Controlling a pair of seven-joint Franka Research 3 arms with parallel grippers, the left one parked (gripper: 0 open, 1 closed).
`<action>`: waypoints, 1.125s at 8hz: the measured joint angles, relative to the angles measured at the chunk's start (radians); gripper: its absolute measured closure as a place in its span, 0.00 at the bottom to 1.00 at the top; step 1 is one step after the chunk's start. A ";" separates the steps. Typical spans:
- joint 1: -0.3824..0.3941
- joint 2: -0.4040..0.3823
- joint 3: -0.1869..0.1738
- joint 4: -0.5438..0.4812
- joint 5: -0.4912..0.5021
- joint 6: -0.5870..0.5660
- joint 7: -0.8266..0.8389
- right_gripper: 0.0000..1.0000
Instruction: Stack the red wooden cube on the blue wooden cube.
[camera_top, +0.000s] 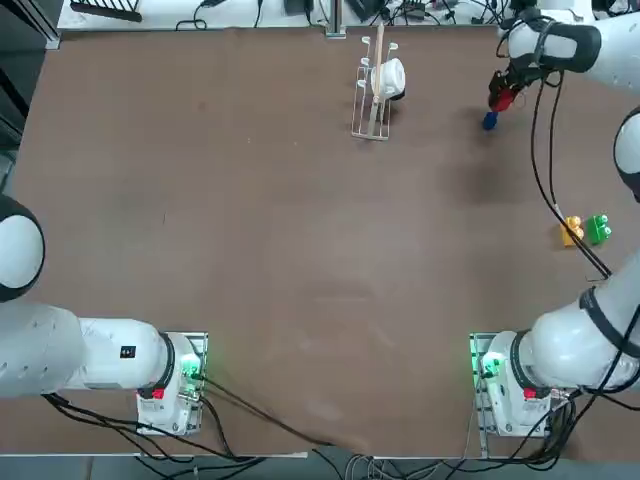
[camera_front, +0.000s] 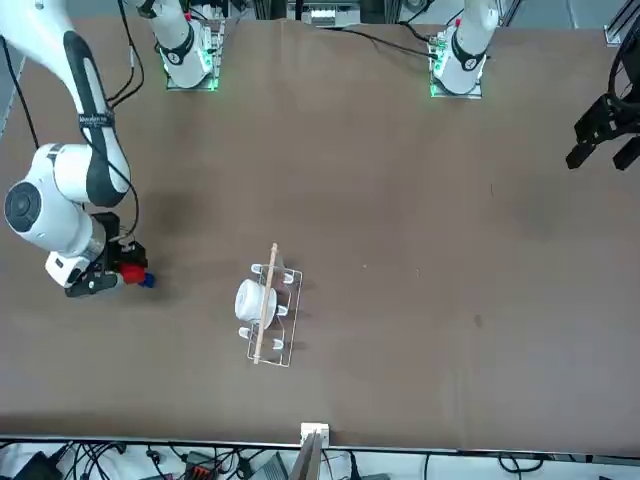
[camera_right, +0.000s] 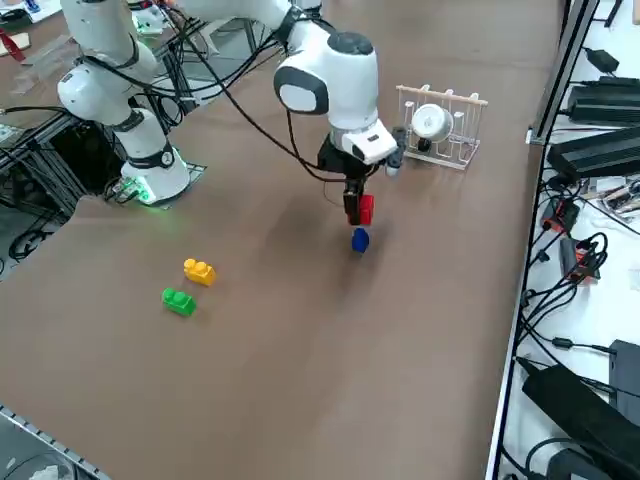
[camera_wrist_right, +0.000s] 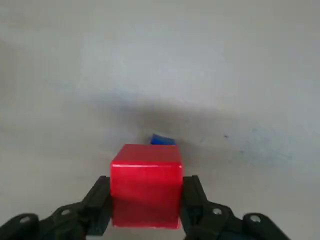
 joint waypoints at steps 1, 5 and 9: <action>-0.011 0.008 0.000 0.001 0.016 0.005 0.000 0.30; -0.016 0.029 0.003 0.005 0.039 0.039 0.000 0.30; -0.017 0.062 0.003 0.009 0.039 0.063 0.001 0.30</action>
